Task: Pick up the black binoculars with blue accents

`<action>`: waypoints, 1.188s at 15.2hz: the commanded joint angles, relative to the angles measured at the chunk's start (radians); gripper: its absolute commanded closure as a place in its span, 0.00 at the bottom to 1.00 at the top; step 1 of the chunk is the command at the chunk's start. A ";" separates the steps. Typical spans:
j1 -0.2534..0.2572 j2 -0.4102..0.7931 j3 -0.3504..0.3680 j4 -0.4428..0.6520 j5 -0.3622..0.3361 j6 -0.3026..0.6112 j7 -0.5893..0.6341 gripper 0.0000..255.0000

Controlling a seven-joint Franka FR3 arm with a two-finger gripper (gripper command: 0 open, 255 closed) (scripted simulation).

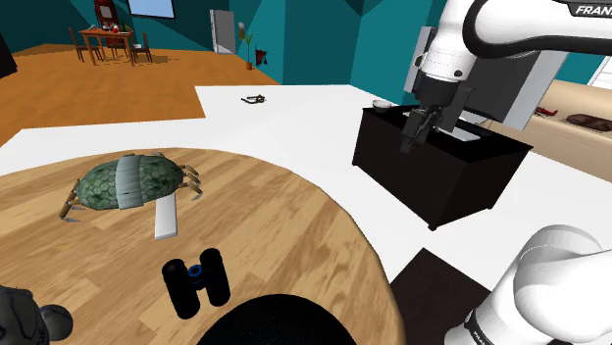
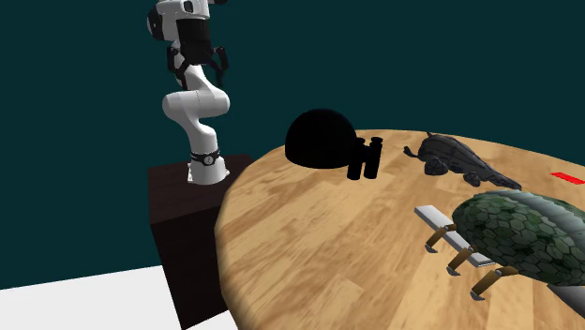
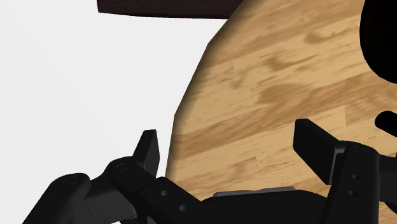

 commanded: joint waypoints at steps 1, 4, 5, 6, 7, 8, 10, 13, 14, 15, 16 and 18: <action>0.000 0.000 0.000 0.000 0.000 0.000 0.000 0.00; 0.031 0.042 0.041 -0.014 0.035 0.056 0.030 0.00; 0.041 0.058 0.055 -0.017 0.046 0.074 0.039 0.00; 0.051 0.074 0.069 -0.019 0.056 0.093 0.049 0.00; 0.061 0.091 0.083 -0.020 0.067 0.112 0.058 0.00; 0.071 0.110 0.097 -0.019 0.077 0.130 0.067 0.00; 0.091 0.148 0.124 -0.016 0.095 0.167 0.085 0.00; 0.119 0.210 0.165 -0.005 0.120 0.221 0.111 0.00; 0.128 0.233 0.179 0.001 0.127 0.239 0.120 0.00; 0.136 0.255 0.193 0.008 0.134 0.257 0.128 0.00; 0.145 0.279 0.206 0.016 0.140 0.274 0.137 0.00; 0.161 0.327 0.234 0.034 0.149 0.307 0.154 0.00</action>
